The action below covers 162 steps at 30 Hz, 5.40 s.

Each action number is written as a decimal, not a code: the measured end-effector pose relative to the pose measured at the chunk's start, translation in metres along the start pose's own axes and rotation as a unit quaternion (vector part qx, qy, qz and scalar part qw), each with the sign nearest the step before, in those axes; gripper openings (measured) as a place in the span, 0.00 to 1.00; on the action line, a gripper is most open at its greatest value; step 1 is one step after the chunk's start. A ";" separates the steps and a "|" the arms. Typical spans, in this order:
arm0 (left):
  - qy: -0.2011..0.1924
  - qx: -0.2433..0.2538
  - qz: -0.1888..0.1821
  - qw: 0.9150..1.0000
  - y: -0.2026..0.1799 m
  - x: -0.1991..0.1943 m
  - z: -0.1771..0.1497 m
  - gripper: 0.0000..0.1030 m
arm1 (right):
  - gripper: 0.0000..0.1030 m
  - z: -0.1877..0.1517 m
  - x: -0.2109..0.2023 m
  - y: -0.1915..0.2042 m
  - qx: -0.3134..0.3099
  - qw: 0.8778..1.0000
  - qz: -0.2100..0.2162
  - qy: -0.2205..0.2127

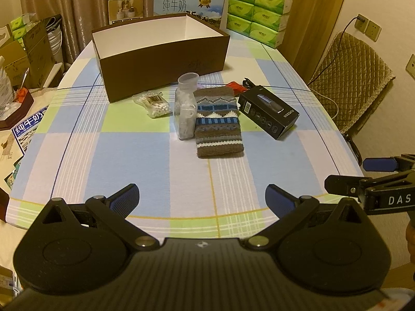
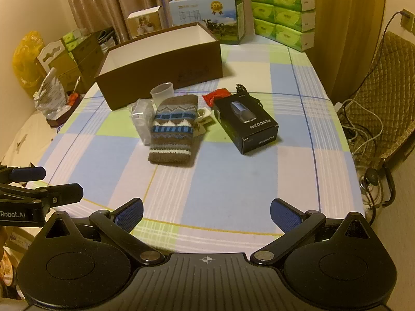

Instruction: Organize objects

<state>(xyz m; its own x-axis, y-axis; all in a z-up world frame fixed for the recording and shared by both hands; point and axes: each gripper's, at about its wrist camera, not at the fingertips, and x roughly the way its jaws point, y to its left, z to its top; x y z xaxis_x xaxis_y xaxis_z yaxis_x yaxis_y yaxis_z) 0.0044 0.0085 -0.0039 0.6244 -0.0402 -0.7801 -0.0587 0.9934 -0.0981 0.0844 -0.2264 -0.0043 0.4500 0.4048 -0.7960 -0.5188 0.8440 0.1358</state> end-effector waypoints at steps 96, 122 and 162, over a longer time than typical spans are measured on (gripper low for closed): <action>0.041 -0.113 0.098 0.988 0.016 0.087 0.062 0.99 | 0.98 0.096 0.124 -0.072 -0.079 0.994 0.072 -0.010; 0.022 -0.103 0.104 0.989 0.019 0.127 0.081 0.92 | 0.76 0.101 0.195 -0.088 -0.123 0.992 0.024 0.027; 0.016 -0.139 0.147 0.979 0.050 0.129 0.069 0.24 | 0.75 0.099 0.206 -0.089 -0.147 0.988 0.028 0.047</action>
<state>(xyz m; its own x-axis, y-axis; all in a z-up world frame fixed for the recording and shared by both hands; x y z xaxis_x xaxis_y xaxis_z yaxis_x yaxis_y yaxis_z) 0.1354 0.0608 -0.0667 0.5234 0.2359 -0.8188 -0.4458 0.8947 -0.0272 0.2954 -0.1829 -0.1216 0.3523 0.4010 -0.8456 -0.7360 0.6769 0.0143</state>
